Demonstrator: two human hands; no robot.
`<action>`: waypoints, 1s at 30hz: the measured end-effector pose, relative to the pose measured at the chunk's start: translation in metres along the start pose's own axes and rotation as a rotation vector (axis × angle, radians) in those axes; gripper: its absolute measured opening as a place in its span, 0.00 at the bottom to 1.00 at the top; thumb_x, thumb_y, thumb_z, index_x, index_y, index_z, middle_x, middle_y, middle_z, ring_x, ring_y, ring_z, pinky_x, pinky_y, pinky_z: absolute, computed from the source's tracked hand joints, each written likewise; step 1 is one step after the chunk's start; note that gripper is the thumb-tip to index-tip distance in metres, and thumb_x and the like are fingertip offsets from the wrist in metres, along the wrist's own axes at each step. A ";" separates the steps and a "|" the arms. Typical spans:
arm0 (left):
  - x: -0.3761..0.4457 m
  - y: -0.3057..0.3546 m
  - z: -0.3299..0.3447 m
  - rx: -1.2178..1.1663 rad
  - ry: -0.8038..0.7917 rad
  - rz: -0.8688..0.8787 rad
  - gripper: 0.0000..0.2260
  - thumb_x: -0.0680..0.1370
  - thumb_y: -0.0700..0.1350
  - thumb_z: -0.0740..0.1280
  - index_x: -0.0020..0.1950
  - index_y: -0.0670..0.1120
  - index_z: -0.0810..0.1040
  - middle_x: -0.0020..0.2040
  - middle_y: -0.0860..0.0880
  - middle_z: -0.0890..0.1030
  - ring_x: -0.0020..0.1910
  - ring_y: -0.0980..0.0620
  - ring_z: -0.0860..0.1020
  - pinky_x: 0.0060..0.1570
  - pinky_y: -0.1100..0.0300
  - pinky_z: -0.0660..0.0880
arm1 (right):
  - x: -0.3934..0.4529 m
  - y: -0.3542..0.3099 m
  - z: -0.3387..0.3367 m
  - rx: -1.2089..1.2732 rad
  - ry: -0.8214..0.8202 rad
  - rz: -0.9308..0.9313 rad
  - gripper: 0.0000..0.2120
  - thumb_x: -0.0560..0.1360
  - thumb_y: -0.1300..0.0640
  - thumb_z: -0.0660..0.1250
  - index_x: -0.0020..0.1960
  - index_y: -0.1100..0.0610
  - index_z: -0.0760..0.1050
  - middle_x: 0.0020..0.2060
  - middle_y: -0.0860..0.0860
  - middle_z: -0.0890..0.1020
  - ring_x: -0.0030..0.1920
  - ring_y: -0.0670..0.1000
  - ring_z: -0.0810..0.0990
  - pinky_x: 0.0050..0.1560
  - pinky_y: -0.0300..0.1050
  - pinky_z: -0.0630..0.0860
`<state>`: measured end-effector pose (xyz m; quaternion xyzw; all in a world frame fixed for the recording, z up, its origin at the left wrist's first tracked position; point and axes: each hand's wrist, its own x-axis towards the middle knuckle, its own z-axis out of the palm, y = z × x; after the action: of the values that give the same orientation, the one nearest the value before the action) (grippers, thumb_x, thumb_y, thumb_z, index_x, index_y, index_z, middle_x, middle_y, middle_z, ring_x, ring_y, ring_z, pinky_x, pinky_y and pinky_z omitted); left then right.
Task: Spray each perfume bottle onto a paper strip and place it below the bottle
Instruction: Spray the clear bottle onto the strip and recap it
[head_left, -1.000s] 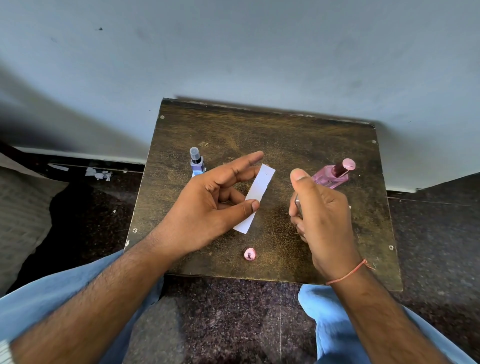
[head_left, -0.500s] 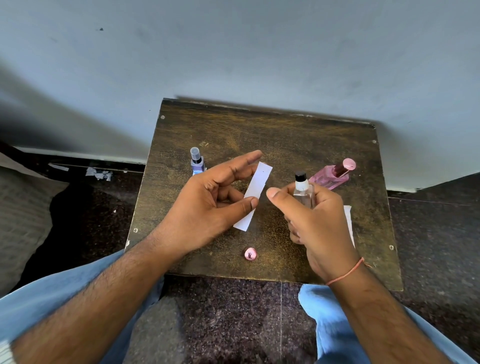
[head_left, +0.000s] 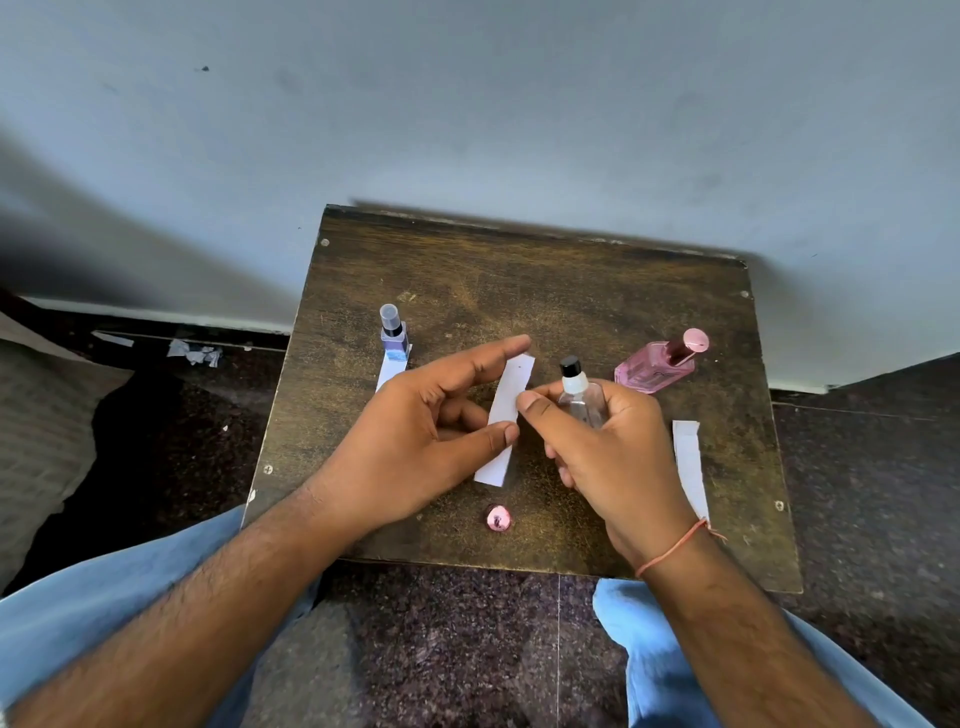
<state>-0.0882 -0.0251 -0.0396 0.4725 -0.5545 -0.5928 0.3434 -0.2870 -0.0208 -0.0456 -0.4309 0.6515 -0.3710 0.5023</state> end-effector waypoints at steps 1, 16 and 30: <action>-0.001 0.001 0.000 0.028 -0.015 -0.001 0.33 0.79 0.34 0.76 0.78 0.61 0.76 0.70 0.56 0.82 0.46 0.38 0.86 0.52 0.29 0.84 | 0.000 0.000 0.001 -0.015 0.004 0.006 0.10 0.78 0.55 0.79 0.43 0.60 0.84 0.27 0.52 0.78 0.26 0.48 0.72 0.32 0.48 0.69; -0.004 -0.001 -0.010 0.434 -0.009 -0.099 0.30 0.80 0.45 0.77 0.78 0.65 0.74 0.45 0.55 0.90 0.43 0.60 0.88 0.55 0.54 0.86 | 0.014 -0.008 0.004 -0.629 0.088 -0.097 0.23 0.76 0.46 0.74 0.31 0.57 0.70 0.24 0.54 0.79 0.29 0.57 0.83 0.37 0.56 0.80; 0.002 -0.004 0.001 0.877 -0.039 0.128 0.31 0.81 0.57 0.72 0.83 0.61 0.67 0.81 0.69 0.61 0.70 0.60 0.78 0.64 0.54 0.82 | 0.018 -0.013 0.009 -0.694 0.096 -0.098 0.20 0.76 0.42 0.73 0.35 0.56 0.74 0.28 0.52 0.81 0.30 0.56 0.84 0.37 0.60 0.82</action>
<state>-0.0894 -0.0257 -0.0444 0.5270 -0.7881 -0.2877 0.1358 -0.2775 -0.0426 -0.0414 -0.5885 0.7403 -0.1710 0.2763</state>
